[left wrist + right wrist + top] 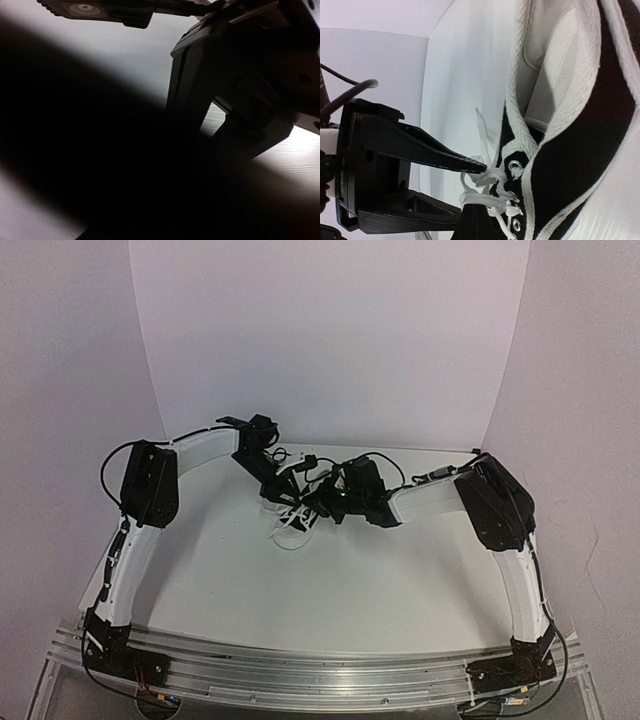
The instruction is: Tie the shoes
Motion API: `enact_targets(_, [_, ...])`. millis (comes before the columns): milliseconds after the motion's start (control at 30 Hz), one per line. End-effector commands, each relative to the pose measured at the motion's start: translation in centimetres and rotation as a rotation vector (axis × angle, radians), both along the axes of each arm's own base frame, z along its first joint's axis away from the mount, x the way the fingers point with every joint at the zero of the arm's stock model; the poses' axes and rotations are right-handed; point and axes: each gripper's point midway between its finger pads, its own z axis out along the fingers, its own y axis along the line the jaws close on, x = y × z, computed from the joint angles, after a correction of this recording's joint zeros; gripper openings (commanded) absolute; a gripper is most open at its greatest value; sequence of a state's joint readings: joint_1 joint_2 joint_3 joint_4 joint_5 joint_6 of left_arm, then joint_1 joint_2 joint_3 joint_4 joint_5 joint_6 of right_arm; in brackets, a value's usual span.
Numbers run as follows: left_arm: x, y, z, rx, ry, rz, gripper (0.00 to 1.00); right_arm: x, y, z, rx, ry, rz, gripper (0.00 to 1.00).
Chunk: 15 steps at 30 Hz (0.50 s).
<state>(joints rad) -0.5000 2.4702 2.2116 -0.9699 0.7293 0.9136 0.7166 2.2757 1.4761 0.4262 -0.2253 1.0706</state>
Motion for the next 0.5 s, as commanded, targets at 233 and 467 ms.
enact_targets(233, [0.2,-0.5,0.8,0.003,-0.033,-0.006,0.22,1.1,0.7,0.2,0.02,-0.025,-0.005,0.0])
enact_targets(467, [-0.2,-0.5,0.8,0.0,-0.01,-0.012,0.0,1.4,1.0,-0.2,0.022,-0.029,-0.004,0.0])
